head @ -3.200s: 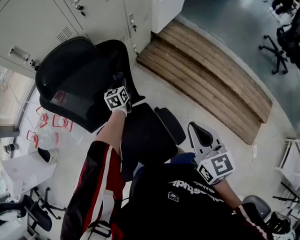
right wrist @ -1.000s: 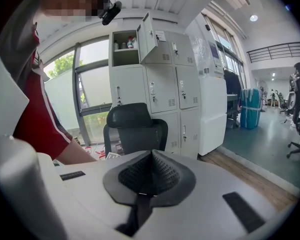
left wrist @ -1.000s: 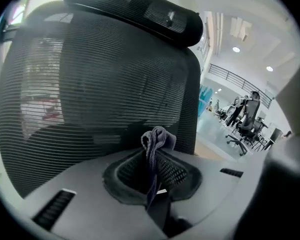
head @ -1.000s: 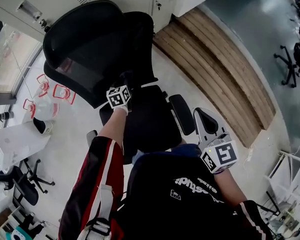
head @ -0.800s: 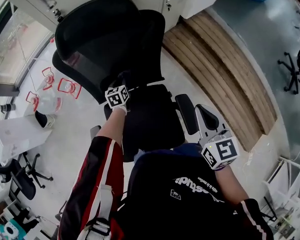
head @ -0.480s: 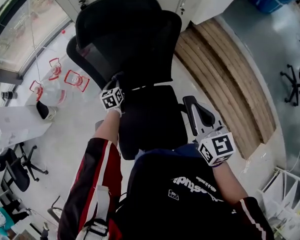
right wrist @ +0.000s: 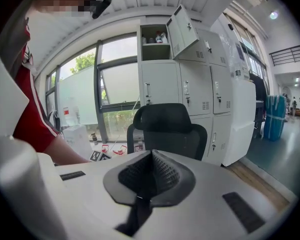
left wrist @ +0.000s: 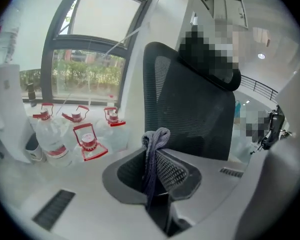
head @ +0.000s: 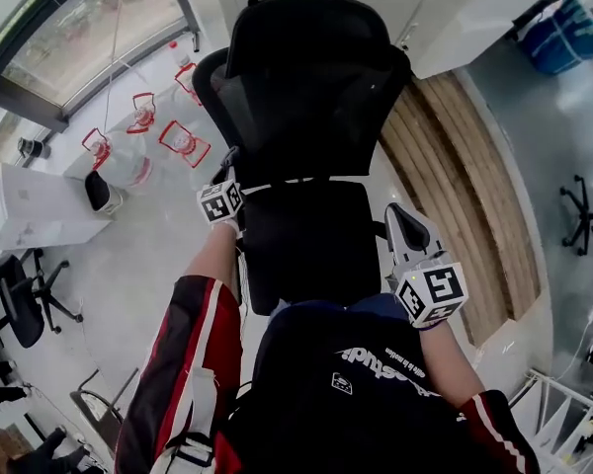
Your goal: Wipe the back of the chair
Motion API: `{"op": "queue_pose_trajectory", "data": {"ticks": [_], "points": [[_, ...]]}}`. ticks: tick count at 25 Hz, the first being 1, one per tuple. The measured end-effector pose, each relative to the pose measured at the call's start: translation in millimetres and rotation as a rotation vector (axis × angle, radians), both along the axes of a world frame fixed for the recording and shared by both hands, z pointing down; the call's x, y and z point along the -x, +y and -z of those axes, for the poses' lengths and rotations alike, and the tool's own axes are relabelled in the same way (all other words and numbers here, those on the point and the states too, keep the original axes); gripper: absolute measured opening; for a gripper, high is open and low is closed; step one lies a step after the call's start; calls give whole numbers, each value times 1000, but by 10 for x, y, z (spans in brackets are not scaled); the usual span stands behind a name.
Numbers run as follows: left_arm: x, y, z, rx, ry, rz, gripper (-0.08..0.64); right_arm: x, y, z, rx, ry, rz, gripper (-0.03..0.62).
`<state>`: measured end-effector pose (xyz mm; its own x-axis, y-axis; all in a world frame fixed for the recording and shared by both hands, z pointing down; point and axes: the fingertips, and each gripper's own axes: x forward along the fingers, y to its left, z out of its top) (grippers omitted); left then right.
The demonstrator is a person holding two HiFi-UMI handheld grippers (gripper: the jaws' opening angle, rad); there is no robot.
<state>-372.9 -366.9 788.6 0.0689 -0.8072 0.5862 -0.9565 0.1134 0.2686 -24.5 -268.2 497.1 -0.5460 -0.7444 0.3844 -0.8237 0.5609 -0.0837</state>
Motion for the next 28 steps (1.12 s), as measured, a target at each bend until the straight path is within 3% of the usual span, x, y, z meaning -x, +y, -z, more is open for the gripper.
{"op": "queue_pose_trajectory", "data": {"ticks": [5, 8, 15, 22, 28], "points": [[-14, 161, 300, -56, 54, -36, 60, 207, -8, 53, -20, 8, 13, 15], [-308, 316, 693, -113, 102, -117, 59, 269, -9, 66, -25, 10, 3, 15], [-1114, 884, 1832, -274, 129, -334, 60, 296, 144, 173, -26, -19, -8, 15], [-1460, 1392, 2387, -341, 185, -351, 60, 233, 384, 312, -24, -36, 22, 15], [-1752, 1725, 2662, -384, 136, -379, 59, 144, 666, 380, -19, -71, 65, 15]]}}
